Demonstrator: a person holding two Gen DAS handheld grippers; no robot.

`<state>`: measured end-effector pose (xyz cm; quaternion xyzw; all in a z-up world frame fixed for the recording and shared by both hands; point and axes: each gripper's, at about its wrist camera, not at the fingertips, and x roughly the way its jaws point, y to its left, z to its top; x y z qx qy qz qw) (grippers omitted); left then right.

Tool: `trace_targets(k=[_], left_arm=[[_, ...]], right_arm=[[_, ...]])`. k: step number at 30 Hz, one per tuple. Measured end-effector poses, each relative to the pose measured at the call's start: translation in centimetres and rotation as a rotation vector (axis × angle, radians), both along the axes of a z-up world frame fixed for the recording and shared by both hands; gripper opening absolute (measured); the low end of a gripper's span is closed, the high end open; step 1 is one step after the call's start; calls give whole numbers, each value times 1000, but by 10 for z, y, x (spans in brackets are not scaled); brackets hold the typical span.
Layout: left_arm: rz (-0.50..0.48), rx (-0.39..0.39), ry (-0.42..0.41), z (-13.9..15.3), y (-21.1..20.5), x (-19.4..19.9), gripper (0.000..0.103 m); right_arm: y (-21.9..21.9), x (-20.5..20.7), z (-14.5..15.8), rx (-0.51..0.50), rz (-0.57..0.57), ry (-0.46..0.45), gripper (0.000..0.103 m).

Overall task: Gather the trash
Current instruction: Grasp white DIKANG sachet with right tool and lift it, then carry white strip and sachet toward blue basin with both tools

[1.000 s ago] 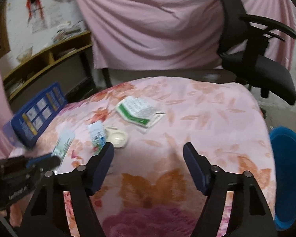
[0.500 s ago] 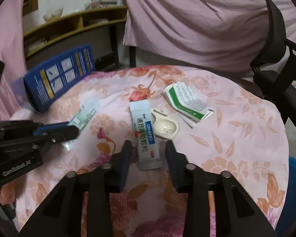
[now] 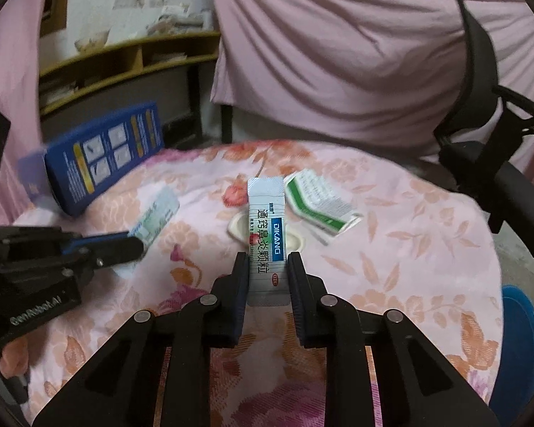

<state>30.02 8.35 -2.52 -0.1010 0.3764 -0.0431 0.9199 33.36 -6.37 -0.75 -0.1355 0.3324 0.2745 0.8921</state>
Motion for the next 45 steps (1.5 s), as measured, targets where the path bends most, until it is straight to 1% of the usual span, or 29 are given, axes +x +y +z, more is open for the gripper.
trace_targets(k=[2,5,7,9,13,16,18,21,24,28,31,34,37,41,45], left_arm=[[4,-7,-21,2,-1,-2,2],[20,-21,-84,10,0,-8,2],[33,-65,-154,17,3,-15,2],[43,-83,-227,25,2,-22,2],[51,-45,-391,42,-8,-41,2],[49,-5,-489,51,-18,-55,2],[48,21,-540,54,-25,-61,2],[42,43,-601,58,-32,-70,2],[34,47,-647,63,-37,-77,2],[18,25,-695,74,-43,-85,2],[15,22,-748,87,-53,-93,2],[-11,12,-777,98,-66,-97,2],[-53,37,-811,108,-83,-101,2],[-115,50,-837,117,-113,-98,2],[-179,24,-816,122,-146,-84,2]], right_arm=[[-4,-3,5,22,-16,-32,20],[-10,-8,12,56,-33,-80,20],[-15,-13,17,83,-45,-118,20],[-21,-18,22,112,-53,-158,20],[-29,-25,29,155,-69,-213,20],[-39,-31,35,198,-79,-258,20],[-45,-37,39,236,-82,-292,20],[-57,-51,48,303,-84,-380,20],[-66,-62,56,327,-96,-462,20],[-77,-76,67,351,-119,-537,20],[-90,-85,75,368,-148,-586,20],[-102,-90,81,376,-185,-621,20],[-121,-94,87,392,-231,-646,20],[-146,-100,92,388,-288,-680,20],[-175,-103,95,382,-353,-702,20]])
